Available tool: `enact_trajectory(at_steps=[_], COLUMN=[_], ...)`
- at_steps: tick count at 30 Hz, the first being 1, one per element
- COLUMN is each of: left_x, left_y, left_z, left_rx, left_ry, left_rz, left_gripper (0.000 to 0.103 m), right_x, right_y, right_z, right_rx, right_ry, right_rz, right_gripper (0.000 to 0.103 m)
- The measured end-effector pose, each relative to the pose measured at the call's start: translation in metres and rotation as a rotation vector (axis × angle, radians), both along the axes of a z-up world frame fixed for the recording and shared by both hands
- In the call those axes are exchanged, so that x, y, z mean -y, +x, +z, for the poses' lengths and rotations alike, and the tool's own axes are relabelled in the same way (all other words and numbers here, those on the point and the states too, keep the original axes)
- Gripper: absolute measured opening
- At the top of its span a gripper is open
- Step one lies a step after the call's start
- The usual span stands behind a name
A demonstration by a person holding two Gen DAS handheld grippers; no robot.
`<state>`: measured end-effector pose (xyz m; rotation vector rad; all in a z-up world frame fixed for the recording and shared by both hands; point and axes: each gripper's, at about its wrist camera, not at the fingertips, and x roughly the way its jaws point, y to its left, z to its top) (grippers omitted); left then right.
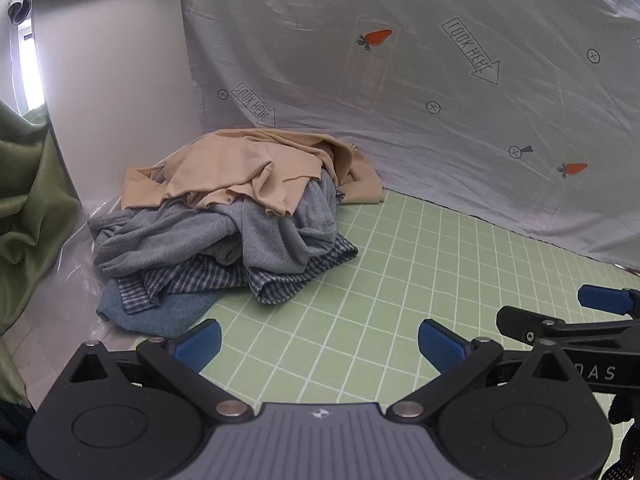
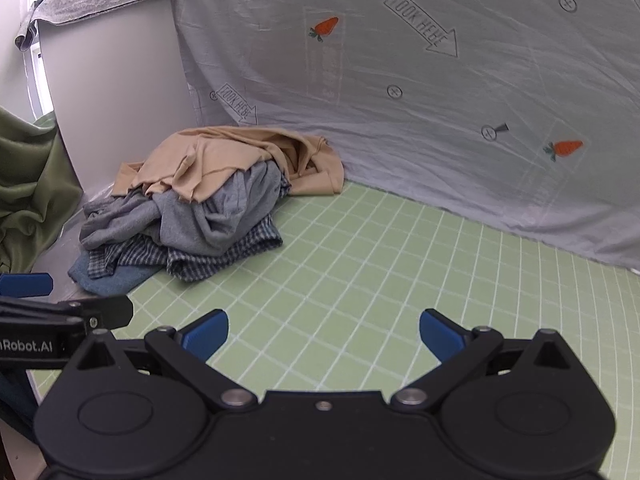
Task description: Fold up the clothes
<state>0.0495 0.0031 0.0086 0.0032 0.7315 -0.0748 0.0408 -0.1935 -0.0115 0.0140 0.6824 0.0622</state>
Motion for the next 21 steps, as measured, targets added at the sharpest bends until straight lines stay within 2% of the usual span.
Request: enact_trajectory(at_steps=[6,11,14,16,21], left_x=[-0.029,-0.061,-0.082,-0.099,-0.133], left_y=[0.068,0.151,0.207,0.24,0.302], left_z=[0.012,0.011,0.001,-0.009,-0.042], left_rx=[0.02,0.029,0.005,-0.02,-0.103], left_ry=[-0.019,-0.026,-0.017,-0.041,-0.097], left_rz=[0.101,0.193,0.261,0.314,0.401], left_gripper=[0.103,0.103,0.103,0.103,0.101], right_x=[-0.009,-0.023,-0.037,-0.047,-0.075], right_y=[0.068,0.147,0.203,0.239,0.328], right_z=[0.016,0.021,0.015,0.01,-0.019], right_rx=[0.045,0.071,0.083,0.091,0.086], right_ry=[-0.015,-0.037,-0.077,-0.108,-0.203], right_rz=[0.017,0.033,0.057,0.077,0.16], right_gripper=[0.103,0.103,0.103,0.102,0.09])
